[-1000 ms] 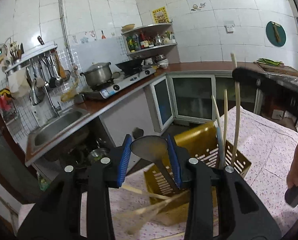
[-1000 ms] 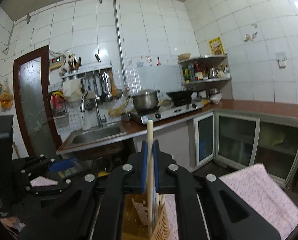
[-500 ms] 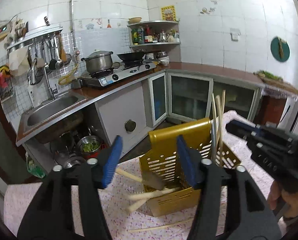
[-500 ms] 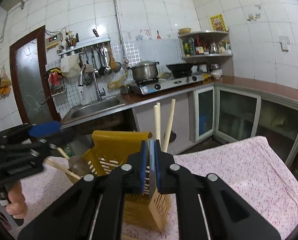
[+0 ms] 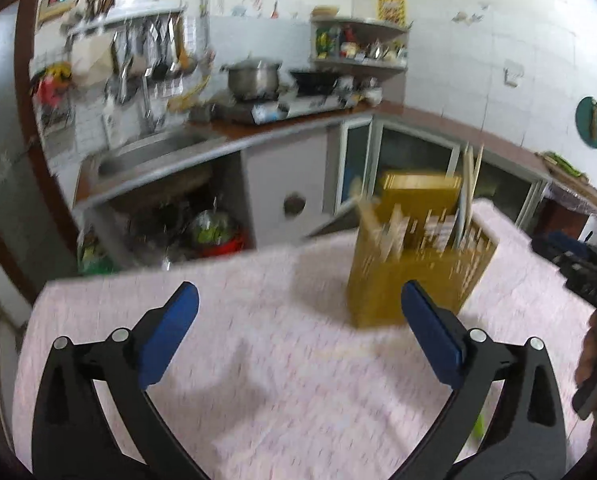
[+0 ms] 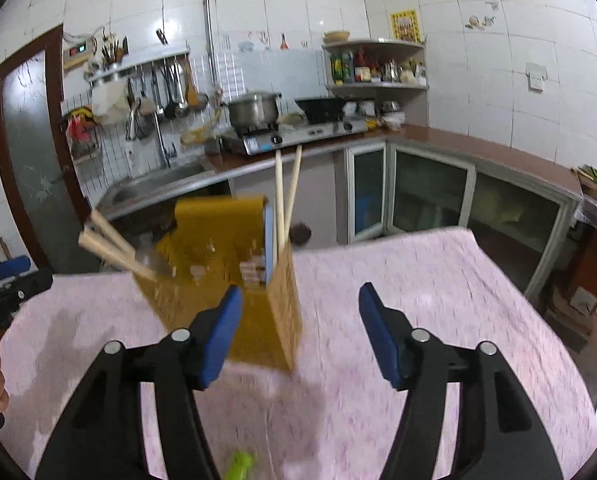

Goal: Organize utensils
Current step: 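Move the left tool toward the loose chopstick while the right tool grasps the frog fork, then position the open left tool over the wooden chopstick on the cloth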

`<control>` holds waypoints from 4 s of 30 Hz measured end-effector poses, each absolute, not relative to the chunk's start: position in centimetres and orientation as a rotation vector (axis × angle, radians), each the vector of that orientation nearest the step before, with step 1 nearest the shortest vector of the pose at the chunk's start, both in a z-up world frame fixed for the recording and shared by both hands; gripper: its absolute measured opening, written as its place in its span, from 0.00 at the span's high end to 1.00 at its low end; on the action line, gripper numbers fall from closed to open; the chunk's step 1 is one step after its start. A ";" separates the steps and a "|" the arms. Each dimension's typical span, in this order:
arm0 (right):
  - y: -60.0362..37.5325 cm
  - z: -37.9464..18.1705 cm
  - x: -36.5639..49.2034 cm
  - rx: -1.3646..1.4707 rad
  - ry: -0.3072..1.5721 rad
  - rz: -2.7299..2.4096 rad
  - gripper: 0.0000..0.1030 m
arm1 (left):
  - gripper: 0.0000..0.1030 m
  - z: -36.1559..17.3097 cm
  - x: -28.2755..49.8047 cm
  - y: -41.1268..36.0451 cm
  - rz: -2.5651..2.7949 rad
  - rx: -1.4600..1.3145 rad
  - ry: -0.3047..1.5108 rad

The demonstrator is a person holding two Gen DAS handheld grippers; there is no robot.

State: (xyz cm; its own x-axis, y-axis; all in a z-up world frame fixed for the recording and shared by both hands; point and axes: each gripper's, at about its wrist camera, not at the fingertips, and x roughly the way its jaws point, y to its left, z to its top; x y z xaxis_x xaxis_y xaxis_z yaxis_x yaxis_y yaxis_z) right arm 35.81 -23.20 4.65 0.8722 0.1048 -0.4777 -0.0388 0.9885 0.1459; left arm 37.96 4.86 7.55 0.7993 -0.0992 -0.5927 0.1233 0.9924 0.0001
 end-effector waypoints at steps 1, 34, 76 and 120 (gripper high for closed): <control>-23.0 4.0 35.1 0.130 0.522 0.067 0.39 | 0.05 6.5 37.5 5.3 -0.114 0.034 0.661; -19.5 -6.6 33.7 0.209 0.889 0.054 0.84 | 0.05 -3.0 35.5 4.9 -0.088 -0.023 0.820; -27.9 -6.8 36.1 0.286 0.862 0.017 0.84 | 1.00 -5.1 40.5 -2.1 -0.404 0.123 0.923; -31.9 -7.9 35.6 0.365 0.853 -0.012 0.84 | 0.77 -5.2 39.2 -4.8 -0.548 0.432 0.986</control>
State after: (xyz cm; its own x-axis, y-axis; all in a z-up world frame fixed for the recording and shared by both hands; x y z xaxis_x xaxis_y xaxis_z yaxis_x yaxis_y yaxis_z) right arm 35.59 -31.88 -7.88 0.6613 0.1346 -0.7380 0.1548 0.9381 0.3098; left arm 39.21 -4.81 -5.16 0.4378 -0.2360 -0.8676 0.6123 0.7849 0.0955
